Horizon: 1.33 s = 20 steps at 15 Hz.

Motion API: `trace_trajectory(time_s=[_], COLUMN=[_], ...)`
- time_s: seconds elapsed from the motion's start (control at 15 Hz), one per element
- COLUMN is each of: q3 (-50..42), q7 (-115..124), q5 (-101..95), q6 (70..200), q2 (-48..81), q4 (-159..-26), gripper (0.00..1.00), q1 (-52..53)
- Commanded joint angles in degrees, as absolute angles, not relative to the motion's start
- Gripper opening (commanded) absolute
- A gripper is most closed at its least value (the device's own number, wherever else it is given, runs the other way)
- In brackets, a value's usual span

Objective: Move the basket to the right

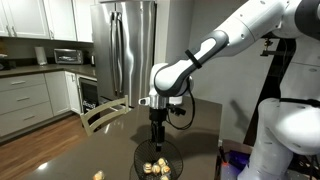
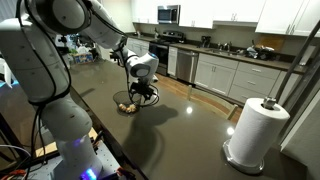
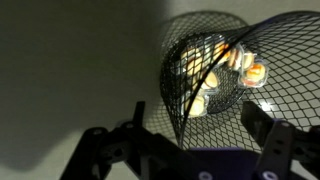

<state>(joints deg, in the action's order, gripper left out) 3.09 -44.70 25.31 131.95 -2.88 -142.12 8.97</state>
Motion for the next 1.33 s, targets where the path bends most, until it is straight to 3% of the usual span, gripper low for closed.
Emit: trace_trajectory(time_s=[0.0,0.6,0.87,1.27], q3=[5.4,8.2,7.3,3.6], q7=[-44.5,-38.7,-34.6,-27.3], q5=[26.7,23.4,20.9,15.9], q6=[139.5,143.8,139.4,127.7], q2=[-0.8,-0.4,-2.1,-2.3], q4=[-143.6,-145.0,-142.6,-131.4], gripper=[0.67,0.08,0.02,0.07], q1=[9.4,9.2,8.3,5.3])
